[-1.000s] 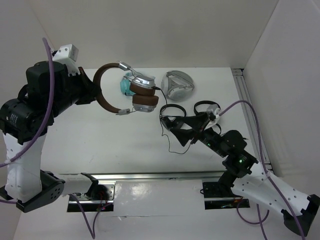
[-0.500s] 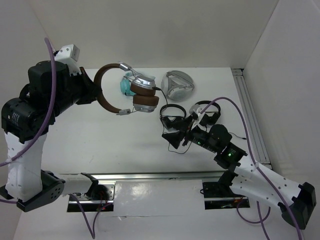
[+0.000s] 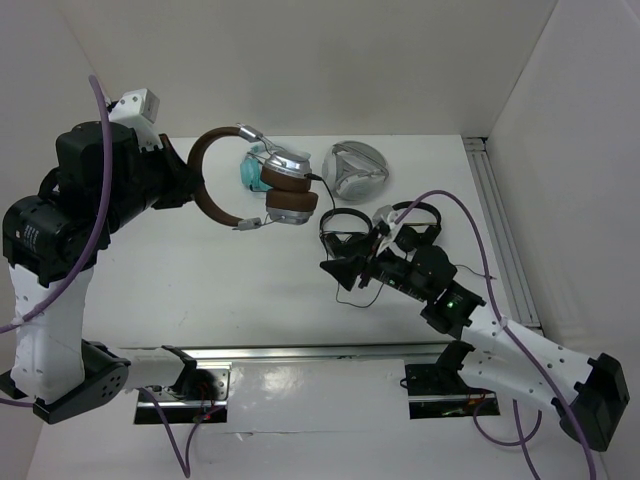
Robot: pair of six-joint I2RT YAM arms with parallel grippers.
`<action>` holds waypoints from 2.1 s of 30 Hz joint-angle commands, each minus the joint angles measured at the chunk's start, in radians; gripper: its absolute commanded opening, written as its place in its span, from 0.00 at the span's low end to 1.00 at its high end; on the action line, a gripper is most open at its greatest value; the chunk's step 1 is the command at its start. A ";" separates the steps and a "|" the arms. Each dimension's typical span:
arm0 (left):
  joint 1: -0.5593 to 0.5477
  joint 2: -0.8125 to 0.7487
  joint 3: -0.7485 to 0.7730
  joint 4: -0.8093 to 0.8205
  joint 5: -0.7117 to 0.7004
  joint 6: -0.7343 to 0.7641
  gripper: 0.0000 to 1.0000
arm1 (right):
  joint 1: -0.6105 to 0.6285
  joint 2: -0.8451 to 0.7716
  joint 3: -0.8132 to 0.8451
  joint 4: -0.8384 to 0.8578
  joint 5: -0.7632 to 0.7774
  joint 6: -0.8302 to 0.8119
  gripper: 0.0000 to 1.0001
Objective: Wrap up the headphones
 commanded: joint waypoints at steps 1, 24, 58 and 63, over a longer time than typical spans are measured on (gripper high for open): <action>0.005 -0.011 0.010 0.091 0.022 -0.029 0.00 | -0.003 0.028 0.011 0.107 -0.005 -0.003 0.60; -0.102 -0.164 -0.760 0.388 -0.196 0.158 0.00 | -0.003 -0.135 0.434 -0.641 0.514 -0.110 0.00; -0.735 0.078 -0.636 0.341 -0.065 0.308 0.00 | -0.003 -0.112 0.336 -0.657 0.057 -0.149 0.00; -0.735 0.043 -0.636 0.371 -0.045 0.308 0.00 | -0.003 -0.090 0.327 -0.657 0.066 -0.149 0.00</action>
